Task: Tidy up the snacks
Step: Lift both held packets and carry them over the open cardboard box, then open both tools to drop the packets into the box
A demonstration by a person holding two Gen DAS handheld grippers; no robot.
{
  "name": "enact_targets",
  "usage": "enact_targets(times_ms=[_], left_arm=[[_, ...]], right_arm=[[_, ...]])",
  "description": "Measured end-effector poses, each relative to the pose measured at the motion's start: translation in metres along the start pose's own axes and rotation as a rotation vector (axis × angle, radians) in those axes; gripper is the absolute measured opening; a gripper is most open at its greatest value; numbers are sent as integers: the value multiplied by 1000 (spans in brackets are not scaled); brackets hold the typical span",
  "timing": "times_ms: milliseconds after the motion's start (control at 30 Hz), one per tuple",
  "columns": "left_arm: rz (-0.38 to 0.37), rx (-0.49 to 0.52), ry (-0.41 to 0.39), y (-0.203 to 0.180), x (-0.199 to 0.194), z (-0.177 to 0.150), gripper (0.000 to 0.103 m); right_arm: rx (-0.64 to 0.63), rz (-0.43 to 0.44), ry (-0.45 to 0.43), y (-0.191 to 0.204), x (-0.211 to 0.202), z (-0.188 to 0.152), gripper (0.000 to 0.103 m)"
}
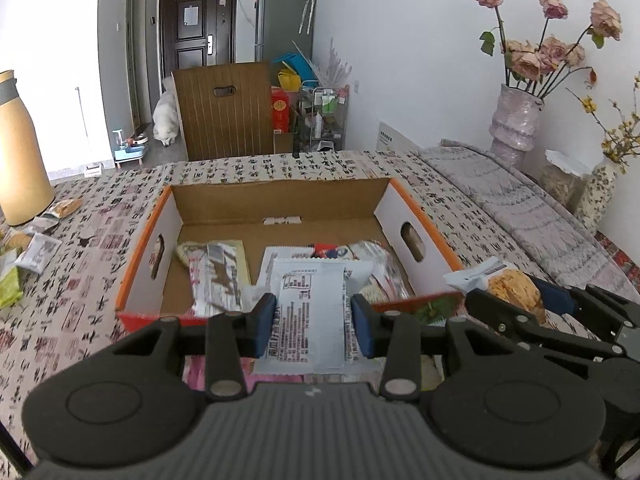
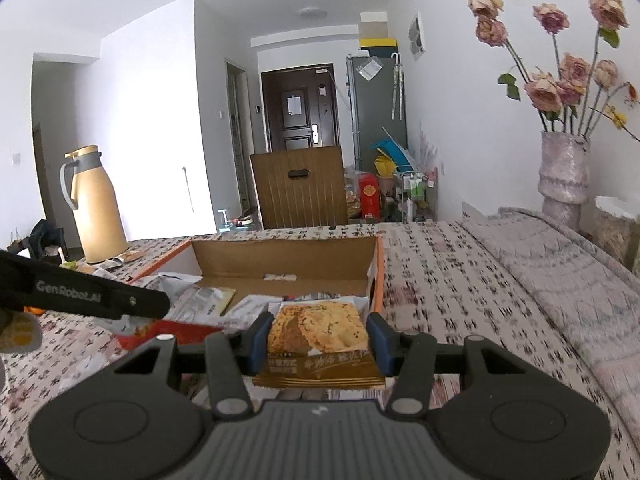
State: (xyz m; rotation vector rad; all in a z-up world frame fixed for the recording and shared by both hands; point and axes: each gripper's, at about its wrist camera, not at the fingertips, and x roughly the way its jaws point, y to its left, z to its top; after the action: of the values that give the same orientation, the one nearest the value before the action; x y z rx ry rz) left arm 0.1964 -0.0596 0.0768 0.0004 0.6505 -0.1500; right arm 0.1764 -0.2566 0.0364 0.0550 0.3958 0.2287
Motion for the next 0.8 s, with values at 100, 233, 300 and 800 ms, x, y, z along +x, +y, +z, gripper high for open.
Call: enact_targets(times_ms=[100,233,300,800], left_arm=[[3,6,-1,-2,14,9,41],[7,8,2,-2,34,19,41],[11,4,5,0,44,22,41],[-2,-82,70,30,100,23,41]], right_arm=[[-11,4,4,1,18,8,50],[-30,8,15,3,41,18,50],[-43,9,19,4,54,23,50],[-25,21,68,2,106,21,50]])
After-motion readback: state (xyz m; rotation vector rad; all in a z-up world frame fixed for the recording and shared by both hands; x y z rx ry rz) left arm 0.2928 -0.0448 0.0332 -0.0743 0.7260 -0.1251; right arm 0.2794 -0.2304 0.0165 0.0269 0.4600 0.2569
